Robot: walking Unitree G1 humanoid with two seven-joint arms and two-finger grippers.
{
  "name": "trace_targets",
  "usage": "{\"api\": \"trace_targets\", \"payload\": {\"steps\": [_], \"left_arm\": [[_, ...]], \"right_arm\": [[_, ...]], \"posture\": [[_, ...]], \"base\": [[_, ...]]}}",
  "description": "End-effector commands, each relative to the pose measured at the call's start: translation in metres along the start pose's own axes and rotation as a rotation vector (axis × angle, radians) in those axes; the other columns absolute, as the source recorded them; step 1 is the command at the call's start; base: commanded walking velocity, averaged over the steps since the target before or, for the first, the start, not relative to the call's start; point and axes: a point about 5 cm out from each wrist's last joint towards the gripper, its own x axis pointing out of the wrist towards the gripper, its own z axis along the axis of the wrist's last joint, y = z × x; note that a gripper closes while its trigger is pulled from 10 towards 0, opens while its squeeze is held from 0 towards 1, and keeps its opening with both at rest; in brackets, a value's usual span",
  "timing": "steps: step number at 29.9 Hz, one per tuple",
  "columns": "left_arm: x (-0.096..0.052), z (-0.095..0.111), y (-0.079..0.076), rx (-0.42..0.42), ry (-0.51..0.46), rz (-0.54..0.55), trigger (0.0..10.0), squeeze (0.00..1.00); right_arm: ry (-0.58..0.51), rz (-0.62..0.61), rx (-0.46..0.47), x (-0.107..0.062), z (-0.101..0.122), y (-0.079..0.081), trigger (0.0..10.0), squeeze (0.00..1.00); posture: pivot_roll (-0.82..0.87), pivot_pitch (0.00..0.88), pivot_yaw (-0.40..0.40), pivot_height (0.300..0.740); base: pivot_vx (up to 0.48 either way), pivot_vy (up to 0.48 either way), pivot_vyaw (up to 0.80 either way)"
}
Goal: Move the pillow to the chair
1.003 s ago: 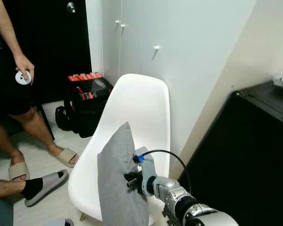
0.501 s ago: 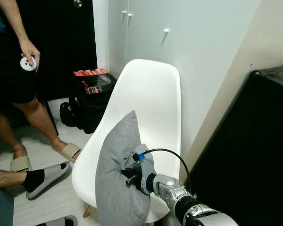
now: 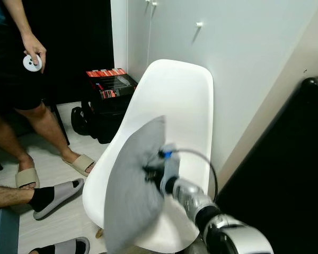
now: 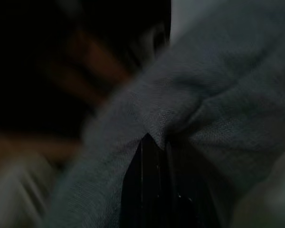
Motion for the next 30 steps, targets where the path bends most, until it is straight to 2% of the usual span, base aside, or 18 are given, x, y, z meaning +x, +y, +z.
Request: {"api": "trace_targets", "payload": {"steps": [1,2,5,8,9,10,11,12,14,15,18,30], "left_arm": [[-0.001,-0.005,-0.012,0.005,0.022,-0.040,10.0,0.00],[-0.001,-0.005,-0.012,0.004,0.022,-0.040,10.0,0.00],[-0.001,-0.006,-0.012,0.003,0.024,-0.039,10.0,0.00],[-0.001,-0.006,-0.012,0.000,0.024,-0.039,10.0,0.00],[-0.001,-0.006,-0.012,0.000,0.024,-0.040,10.0,0.00],[-0.001,-0.006,-0.012,0.000,0.023,-0.041,10.0,0.00],[-0.001,-0.006,-0.013,0.001,0.023,-0.042,10.0,0.00],[-0.001,-0.006,-0.013,0.001,0.023,-0.042,10.0,0.00],[-0.001,-0.005,-0.013,0.002,0.022,-0.044,10.0,0.00],[-0.001,-0.005,-0.013,0.003,0.022,-0.045,10.0,0.00],[-0.001,-0.005,-0.013,0.003,0.021,-0.044,10.0,0.00],[-0.001,-0.005,-0.014,0.010,0.023,-0.048,10.0,0.00]], "right_arm": [[-0.014,0.075,0.167,0.014,-0.012,0.037,10.0,0.00],[-0.029,0.066,0.187,0.014,-0.008,0.035,10.0,0.00],[-0.040,0.050,0.162,0.013,-0.006,0.031,10.0,0.00],[0.003,0.017,0.032,0.009,-0.014,0.025,10.0,0.00],[0.038,-0.005,-0.080,0.008,-0.019,0.023,10.0,0.00],[0.058,-0.017,-0.155,0.006,-0.022,0.022,10.0,0.00],[0.100,-0.042,-0.305,0.004,-0.029,0.019,10.0,0.00],[0.100,-0.042,-0.305,0.004,-0.029,0.019,10.0,0.00],[0.172,-0.067,-0.465,-0.003,-0.043,0.011,10.0,0.00],[0.195,-0.064,-0.478,-0.005,-0.048,0.007,10.0,0.00],[0.199,-0.041,-0.361,-0.009,-0.051,0.003,10.0,0.00],[0.204,-0.069,-0.352,-0.011,-0.051,-0.001,10.0,0.00]], "posture": [[0.12,0.042,-0.103,0.585],[0.12,0.041,-0.103,0.585],[0.12,0.042,-0.103,0.585],[0.12,0.043,-0.103,0.585],[0.12,0.044,-0.102,0.585],[0.11,0.044,-0.102,0.585],[0.11,0.043,-0.100,0.585],[0.11,0.043,-0.100,0.585],[0.11,0.046,-0.100,0.585],[0.11,0.046,-0.100,0.585],[0.11,0.048,-0.100,0.585],[0.11,0.049,-0.099,0.560]], "base": [[0.000,0.000,0.00],[0.000,0.000,0.00],[0.000,0.000,0.00],[0.000,0.000,0.00],[0.000,0.000,0.00],[0.000,0.000,0.00],[0.000,0.000,0.00],[0.000,0.000,0.00],[0.000,0.000,0.00],[0.000,0.000,0.00],[0.000,0.000,0.00],[0.000,0.000,0.00]]}}
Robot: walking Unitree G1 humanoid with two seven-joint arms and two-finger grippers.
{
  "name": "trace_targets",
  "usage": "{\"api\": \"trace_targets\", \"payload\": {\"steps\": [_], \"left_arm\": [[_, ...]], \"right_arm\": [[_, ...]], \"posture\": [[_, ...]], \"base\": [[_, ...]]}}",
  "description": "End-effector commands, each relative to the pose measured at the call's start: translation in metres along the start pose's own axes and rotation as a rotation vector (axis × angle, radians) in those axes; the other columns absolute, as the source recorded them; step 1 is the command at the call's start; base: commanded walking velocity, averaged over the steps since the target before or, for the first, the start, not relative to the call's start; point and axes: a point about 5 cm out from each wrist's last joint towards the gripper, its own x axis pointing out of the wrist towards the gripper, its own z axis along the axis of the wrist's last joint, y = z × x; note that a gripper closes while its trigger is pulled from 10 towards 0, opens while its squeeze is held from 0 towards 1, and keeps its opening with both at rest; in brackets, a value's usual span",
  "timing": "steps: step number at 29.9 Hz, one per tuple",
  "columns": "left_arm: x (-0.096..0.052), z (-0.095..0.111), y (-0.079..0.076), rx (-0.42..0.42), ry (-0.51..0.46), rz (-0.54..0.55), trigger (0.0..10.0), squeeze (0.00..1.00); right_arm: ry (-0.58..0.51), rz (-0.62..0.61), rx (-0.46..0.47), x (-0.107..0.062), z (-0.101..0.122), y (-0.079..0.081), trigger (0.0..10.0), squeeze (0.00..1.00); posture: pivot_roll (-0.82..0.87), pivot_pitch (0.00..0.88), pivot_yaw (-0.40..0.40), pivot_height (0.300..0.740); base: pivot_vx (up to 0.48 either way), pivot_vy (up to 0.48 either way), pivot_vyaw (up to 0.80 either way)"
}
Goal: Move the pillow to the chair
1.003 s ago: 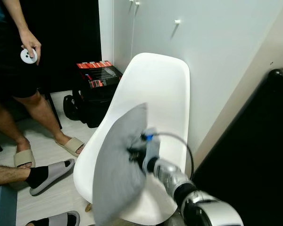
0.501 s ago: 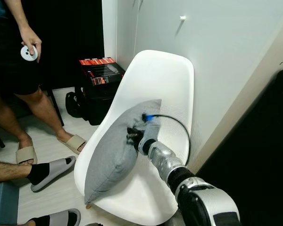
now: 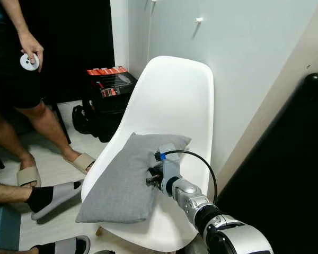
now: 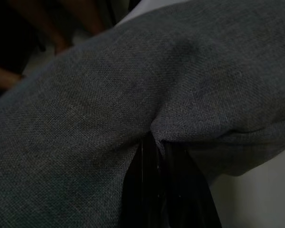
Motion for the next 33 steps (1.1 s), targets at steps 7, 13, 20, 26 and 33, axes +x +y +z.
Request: {"api": "trace_targets", "payload": {"steps": [7,13,20,26,33], "left_arm": [[-0.001,-0.005,-0.015,0.012,0.024,-0.051,10.0,0.00],[-0.001,-0.005,-0.015,0.015,0.023,-0.050,10.0,0.00],[-0.001,-0.005,-0.014,0.019,0.023,-0.051,10.0,0.00],[-0.001,-0.005,-0.014,0.022,0.022,-0.051,10.0,0.00],[-0.001,-0.005,-0.015,0.024,0.024,-0.052,10.0,0.00]], "right_arm": [[0.006,0.042,0.042,0.004,-0.006,0.018,10.0,0.00],[-0.028,0.056,0.082,0.003,-0.004,0.016,10.0,1.00],[-0.051,0.103,0.111,0.003,0.001,0.019,10.0,1.00],[-0.165,0.288,0.283,0.005,0.023,0.030,10.0,1.00],[-0.301,0.451,0.496,0.005,0.053,0.030,10.0,0.00]], "posture": [[0.11,0.044,-0.103,0.560],[0.11,0.042,-0.103,0.560],[0.11,0.041,-0.100,0.560],[0.11,0.044,-0.098,0.560],[0.11,0.049,-0.097,0.560]], "base": [[0.000,0.000,0.00],[0.000,0.000,0.00],[0.000,0.000,0.00],[0.000,0.000,0.00],[0.000,0.000,0.00]]}}
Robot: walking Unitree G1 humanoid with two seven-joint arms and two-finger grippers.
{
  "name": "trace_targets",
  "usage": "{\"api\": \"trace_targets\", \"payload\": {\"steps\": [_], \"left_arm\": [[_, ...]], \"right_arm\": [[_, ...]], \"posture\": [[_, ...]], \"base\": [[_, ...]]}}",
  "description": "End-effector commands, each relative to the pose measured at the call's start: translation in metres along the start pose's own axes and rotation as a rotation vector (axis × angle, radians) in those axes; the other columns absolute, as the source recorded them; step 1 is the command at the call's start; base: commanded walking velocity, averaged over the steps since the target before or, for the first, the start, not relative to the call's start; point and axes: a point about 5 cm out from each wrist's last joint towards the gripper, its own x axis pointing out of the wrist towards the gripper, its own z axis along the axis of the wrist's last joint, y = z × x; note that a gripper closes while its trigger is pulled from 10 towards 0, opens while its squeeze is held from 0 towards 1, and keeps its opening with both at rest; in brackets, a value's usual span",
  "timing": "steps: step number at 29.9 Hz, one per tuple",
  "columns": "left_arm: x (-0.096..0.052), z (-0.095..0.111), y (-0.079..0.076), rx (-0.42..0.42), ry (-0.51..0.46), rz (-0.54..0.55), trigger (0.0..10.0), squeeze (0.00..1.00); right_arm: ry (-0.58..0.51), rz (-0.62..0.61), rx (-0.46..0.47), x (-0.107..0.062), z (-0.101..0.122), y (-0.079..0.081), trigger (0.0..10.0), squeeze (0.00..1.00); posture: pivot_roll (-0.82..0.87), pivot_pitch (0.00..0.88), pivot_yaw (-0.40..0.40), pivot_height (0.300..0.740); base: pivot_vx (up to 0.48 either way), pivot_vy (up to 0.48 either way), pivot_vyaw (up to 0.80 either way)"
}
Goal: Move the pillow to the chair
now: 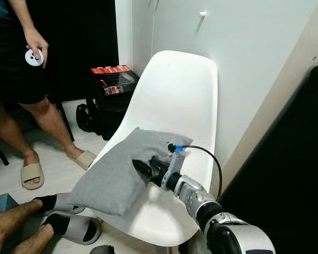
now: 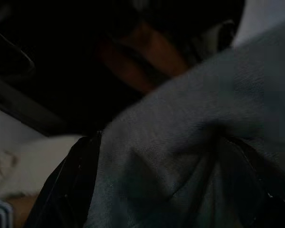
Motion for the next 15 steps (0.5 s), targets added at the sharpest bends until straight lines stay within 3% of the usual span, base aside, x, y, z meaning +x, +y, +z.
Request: {"api": "trace_targets", "payload": {"steps": [1,3,15], "left_arm": [[-0.001,-0.006,-0.015,0.021,0.027,-0.053,10.0,0.00],[-0.001,-0.007,-0.016,0.018,0.028,-0.053,10.0,0.00],[-0.002,-0.008,-0.014,0.009,0.032,-0.046,10.0,0.00]], "right_arm": [[-0.043,0.097,0.086,0.020,0.002,0.026,10.0,0.00],[-0.077,0.101,0.149,0.020,0.009,0.025,10.0,0.00],[-0.087,0.056,0.200,0.009,0.005,0.011,10.0,0.00]], "posture": [[0.11,0.049,-0.097,0.560],[0.11,0.051,-0.099,0.560],[0.11,0.053,-0.096,0.570]], "base": [[0.000,0.000,0.00],[0.000,0.000,0.00],[0.000,0.000,0.00]]}}
